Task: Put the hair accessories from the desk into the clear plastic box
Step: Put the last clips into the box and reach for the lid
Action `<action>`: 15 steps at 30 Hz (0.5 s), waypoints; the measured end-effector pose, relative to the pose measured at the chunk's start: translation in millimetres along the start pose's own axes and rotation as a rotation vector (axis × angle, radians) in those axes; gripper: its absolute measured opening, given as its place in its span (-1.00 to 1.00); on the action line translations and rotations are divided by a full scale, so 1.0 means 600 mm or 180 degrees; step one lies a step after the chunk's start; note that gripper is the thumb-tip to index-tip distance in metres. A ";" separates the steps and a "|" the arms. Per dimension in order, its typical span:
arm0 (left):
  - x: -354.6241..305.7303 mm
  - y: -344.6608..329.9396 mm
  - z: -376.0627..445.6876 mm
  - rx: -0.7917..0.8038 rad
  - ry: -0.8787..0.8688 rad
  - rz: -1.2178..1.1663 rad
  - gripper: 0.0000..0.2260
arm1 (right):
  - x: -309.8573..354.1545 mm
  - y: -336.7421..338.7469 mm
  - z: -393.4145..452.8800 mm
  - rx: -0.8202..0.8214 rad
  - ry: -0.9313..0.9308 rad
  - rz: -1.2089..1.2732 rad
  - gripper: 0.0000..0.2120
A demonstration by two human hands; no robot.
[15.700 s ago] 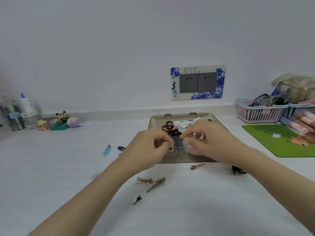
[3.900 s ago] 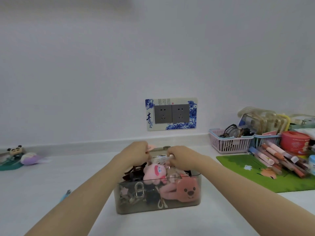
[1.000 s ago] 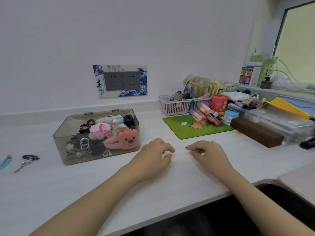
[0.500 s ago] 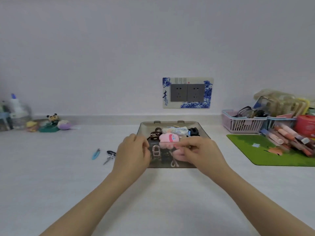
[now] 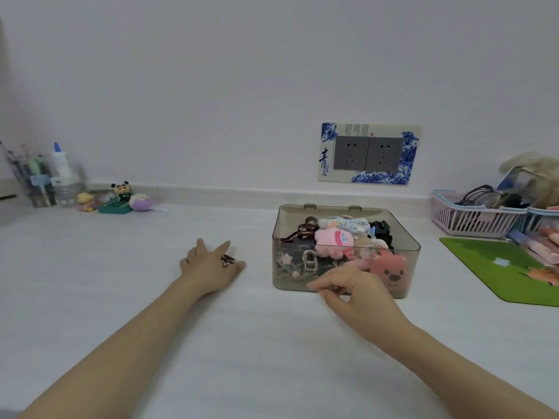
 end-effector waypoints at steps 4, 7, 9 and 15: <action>-0.021 0.003 -0.006 -0.0241 -0.0308 -0.0411 -0.67 | -0.007 -0.008 -0.003 0.0086 -0.0026 0.0023 -0.76; -0.025 0.007 -0.015 -0.0388 -0.0421 -0.0870 -0.77 | -0.011 -0.010 -0.007 0.0108 -0.0099 0.0068 -0.76; -0.024 0.012 -0.019 -0.0409 -0.0413 -0.1064 -0.82 | -0.010 -0.012 -0.010 0.0123 -0.0107 0.0096 -0.76; -0.040 0.032 -0.031 -0.0572 -0.0513 -0.1045 -0.86 | -0.013 -0.014 -0.014 0.0169 -0.0194 0.0138 -0.76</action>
Point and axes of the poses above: each hand's wrist, its own z-axis towards the middle knuckle, its own y-axis out of the back of the hand, x = y × z, the point moved 8 cm from there along z, towards the middle knuckle, and after that the axes turned 13 degrees about -x, right-handed, at the moved point
